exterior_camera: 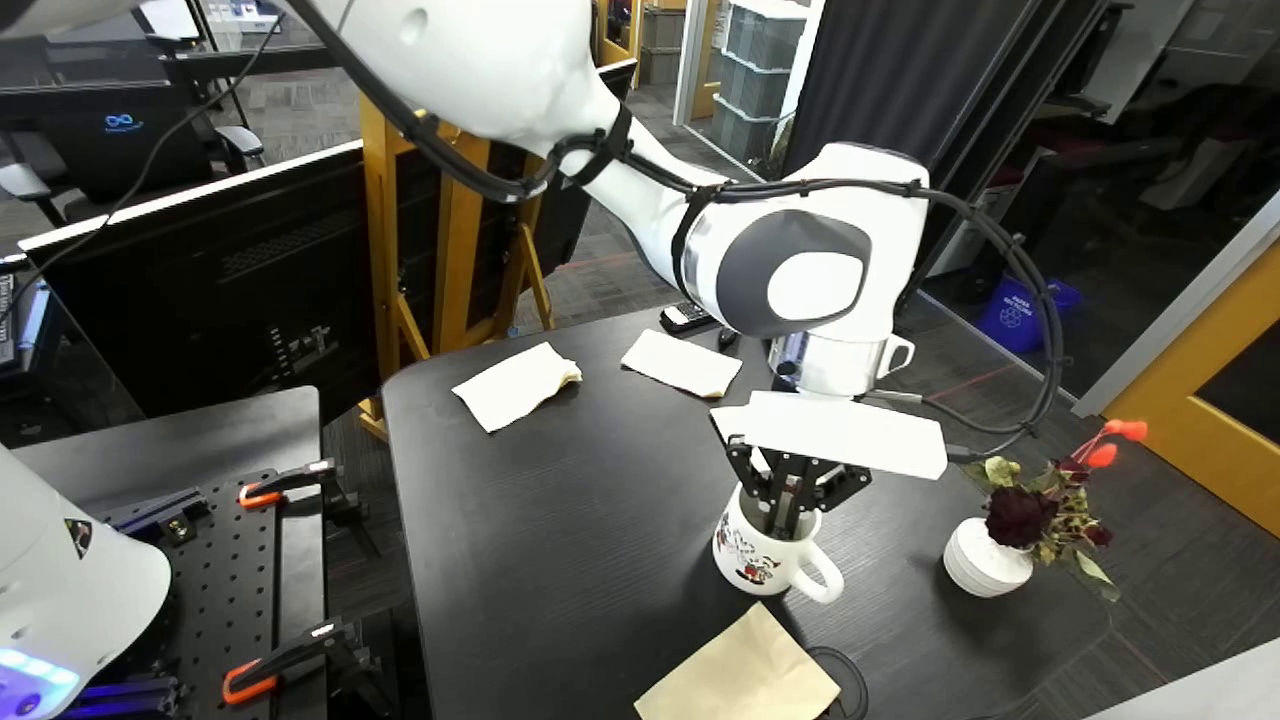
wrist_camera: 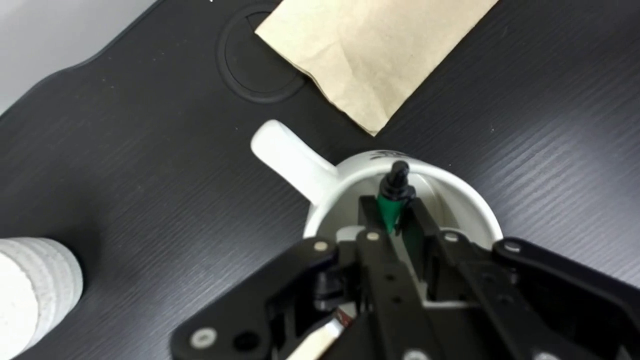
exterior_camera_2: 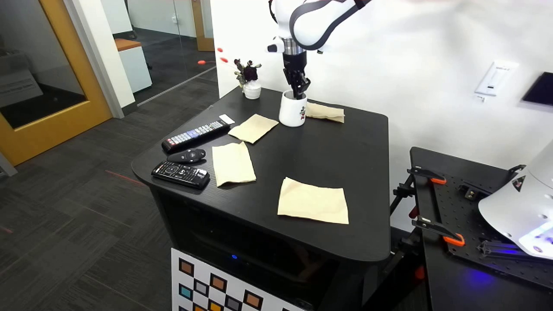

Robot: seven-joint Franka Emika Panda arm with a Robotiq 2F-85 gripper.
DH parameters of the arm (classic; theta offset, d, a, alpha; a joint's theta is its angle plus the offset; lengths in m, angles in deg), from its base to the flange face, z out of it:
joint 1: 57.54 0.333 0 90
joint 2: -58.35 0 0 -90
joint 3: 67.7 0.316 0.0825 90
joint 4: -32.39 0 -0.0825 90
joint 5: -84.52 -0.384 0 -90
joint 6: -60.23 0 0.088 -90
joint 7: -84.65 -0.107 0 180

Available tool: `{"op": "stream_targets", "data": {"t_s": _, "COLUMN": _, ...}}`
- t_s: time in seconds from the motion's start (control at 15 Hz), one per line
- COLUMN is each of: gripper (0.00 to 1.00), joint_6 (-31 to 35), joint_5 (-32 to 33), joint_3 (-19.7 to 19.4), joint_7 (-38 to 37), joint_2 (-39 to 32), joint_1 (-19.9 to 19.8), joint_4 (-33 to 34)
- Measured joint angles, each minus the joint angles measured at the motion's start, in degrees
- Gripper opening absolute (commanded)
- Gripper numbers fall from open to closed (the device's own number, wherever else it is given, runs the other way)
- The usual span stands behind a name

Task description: Put the pen in the mug on the table

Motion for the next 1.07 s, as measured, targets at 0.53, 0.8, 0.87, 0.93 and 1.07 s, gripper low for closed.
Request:
{"op": "stream_targets", "data": {"t_s": 0.53, "gripper": 0.04, "joint_6": 0.0, "joint_5": 0.3, "joint_3": 0.0, "joint_7": 0.0, "joint_2": 0.8, "joint_1": 0.3, "joint_4": 0.4}}
{"op": "stream_targets", "data": {"t_s": 0.8, "gripper": 0.04, "joint_6": -0.3, "joint_5": 0.3, "joint_3": 0.0, "joint_7": 0.0, "joint_2": 2.8, "joint_1": 0.4, "joint_4": 0.3}}
{"op": "stream_targets", "data": {"t_s": 0.87, "gripper": 0.04, "joint_6": -0.5, "joint_5": 0.3, "joint_3": 0.0, "joint_7": 0.0, "joint_2": 3.6, "joint_1": 0.4, "joint_4": 0.2}}
{"op": "stream_targets", "data": {"t_s": 0.93, "gripper": 0.04, "joint_6": -0.9, "joint_5": 0.3, "joint_3": 0.0, "joint_7": 0.0, "joint_2": 4.5, "joint_1": 0.4, "joint_4": 0.1}}
{"op": "stream_targets", "data": {"t_s": 1.07, "gripper": 0.04, "joint_6": -1.6, "joint_5": 0.3, "joint_3": 0.0, "joint_7": 0.0, "joint_2": 6.7, "joint_1": 0.3, "joint_4": -0.5}}
